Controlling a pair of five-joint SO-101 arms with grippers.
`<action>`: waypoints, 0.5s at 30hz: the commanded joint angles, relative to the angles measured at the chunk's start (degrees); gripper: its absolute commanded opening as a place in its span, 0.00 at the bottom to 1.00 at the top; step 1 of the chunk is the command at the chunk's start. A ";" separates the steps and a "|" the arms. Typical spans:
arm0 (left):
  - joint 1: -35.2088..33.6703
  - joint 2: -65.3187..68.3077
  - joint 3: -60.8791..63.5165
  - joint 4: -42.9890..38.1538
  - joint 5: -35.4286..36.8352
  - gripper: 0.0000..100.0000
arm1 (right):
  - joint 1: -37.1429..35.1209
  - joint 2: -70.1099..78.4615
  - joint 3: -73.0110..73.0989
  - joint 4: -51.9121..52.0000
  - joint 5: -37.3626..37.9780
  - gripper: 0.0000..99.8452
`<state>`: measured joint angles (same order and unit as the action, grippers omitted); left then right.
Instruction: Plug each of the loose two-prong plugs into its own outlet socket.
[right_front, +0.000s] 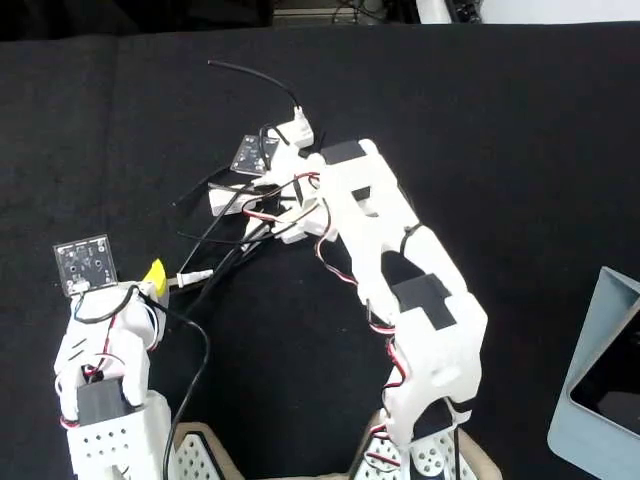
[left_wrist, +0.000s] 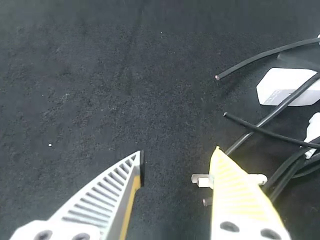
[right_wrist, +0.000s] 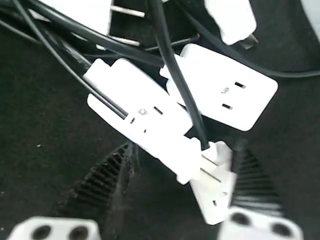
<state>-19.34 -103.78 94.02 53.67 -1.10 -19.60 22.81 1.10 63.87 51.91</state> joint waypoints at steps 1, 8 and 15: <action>0.31 -0.44 -0.48 -1.41 -0.62 0.23 | -0.35 -0.48 -1.19 -1.14 0.62 0.13; 0.31 -0.44 -0.40 -1.41 -0.62 0.23 | -0.35 -2.51 -0.84 1.67 0.26 0.02; 0.31 -0.44 -0.40 -1.41 -0.62 0.23 | -1.32 -8.13 -0.66 11.87 -4.22 0.01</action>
<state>-19.34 -103.78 94.02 53.67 -1.10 -20.04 19.30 1.10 72.22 51.56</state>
